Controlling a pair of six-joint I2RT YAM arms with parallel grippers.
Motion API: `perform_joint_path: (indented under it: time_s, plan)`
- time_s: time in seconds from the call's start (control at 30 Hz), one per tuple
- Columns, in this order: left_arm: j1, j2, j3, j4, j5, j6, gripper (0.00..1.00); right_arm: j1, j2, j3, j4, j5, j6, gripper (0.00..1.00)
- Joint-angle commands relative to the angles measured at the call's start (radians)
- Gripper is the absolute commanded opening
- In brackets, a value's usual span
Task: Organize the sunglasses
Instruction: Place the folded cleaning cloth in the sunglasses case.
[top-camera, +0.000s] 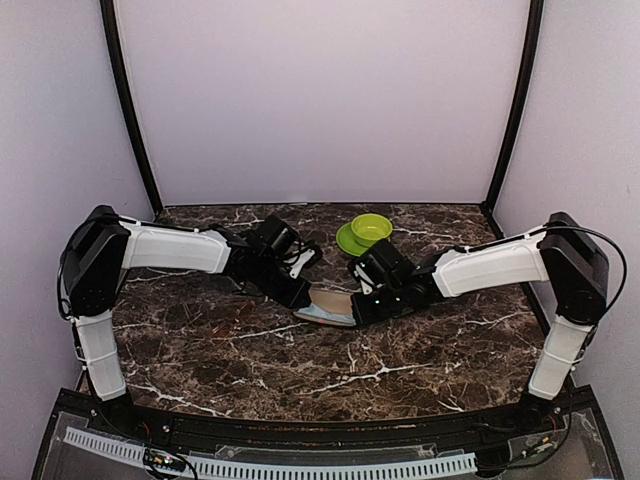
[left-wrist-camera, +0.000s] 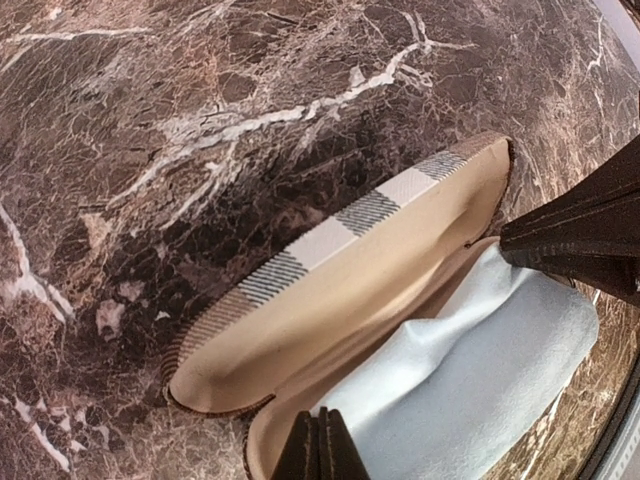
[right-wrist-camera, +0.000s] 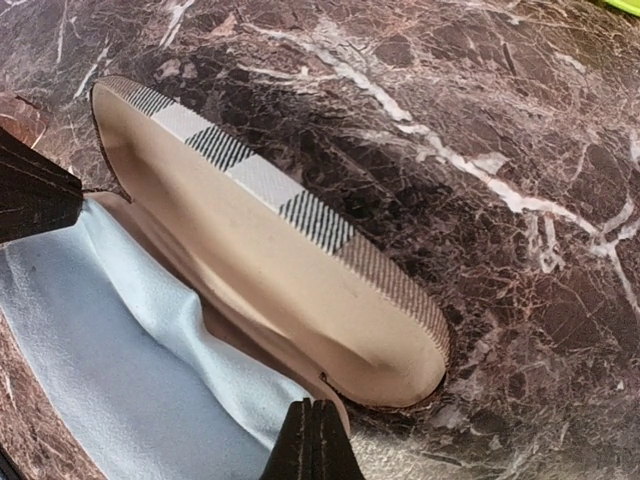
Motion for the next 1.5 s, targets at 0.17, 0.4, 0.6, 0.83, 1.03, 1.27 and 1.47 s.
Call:
perform_joint_path:
  time_s: [0.17,0.4,0.6,0.83,1.03,1.27,1.47]
  plan:
    - [0.005,-0.006,0.016,-0.029,0.015,0.017,0.00,-0.005,0.011,0.023,0.019,-0.009,-0.010,0.00]
    - [0.005,-0.007,0.019,-0.033,0.015,0.018,0.00,-0.005,0.013,0.024,0.020,-0.016,-0.014,0.00]
    - [0.005,-0.010,0.011,-0.039,0.021,0.019,0.00,-0.005,0.009,0.015,0.022,-0.024,-0.020,0.00]
    - [0.004,-0.021,0.009,-0.043,0.024,0.014,0.00,-0.005,0.004,0.021,0.014,-0.022,-0.025,0.00]
    - [0.004,-0.035,0.012,-0.046,0.024,0.012,0.06,-0.005,-0.002,0.033,0.008,-0.029,-0.026,0.05]
    - [0.004,-0.049,0.024,-0.055,0.017,0.012,0.10,-0.005,-0.026,0.052,-0.020,-0.010,-0.026,0.11]
    - [0.004,-0.059,0.032,-0.058,0.007,0.011,0.16,-0.005,-0.051,0.059,-0.040,0.002,-0.024,0.14]
